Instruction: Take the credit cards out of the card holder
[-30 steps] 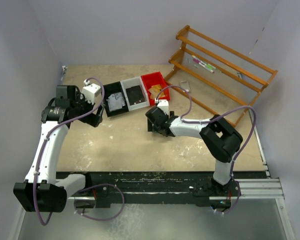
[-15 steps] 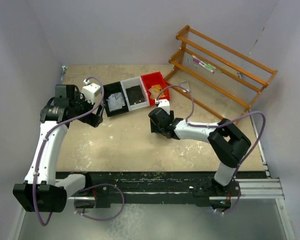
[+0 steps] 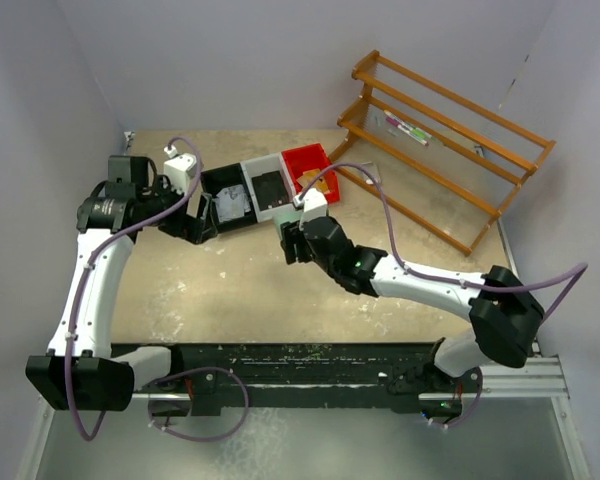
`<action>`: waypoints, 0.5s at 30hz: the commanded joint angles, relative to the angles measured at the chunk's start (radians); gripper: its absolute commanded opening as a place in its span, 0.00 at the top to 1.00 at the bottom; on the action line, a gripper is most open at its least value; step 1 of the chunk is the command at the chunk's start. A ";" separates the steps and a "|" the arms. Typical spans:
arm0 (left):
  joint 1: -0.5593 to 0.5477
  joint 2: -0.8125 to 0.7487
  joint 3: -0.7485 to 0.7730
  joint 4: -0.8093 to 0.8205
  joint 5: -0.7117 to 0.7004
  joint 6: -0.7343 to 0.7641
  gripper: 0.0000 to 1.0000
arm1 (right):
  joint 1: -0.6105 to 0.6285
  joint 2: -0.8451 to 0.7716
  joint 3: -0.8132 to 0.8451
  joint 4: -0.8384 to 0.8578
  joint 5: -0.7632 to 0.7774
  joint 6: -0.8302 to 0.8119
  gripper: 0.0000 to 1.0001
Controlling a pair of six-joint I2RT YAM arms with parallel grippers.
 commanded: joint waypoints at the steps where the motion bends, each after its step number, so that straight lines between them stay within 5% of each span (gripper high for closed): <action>1: 0.007 0.018 0.098 -0.027 0.145 -0.107 0.01 | 0.059 -0.037 0.115 0.104 -0.024 -0.074 0.39; 15: 0.039 0.022 0.185 0.019 0.508 -0.351 0.01 | 0.203 -0.049 0.243 0.171 -0.027 -0.144 0.39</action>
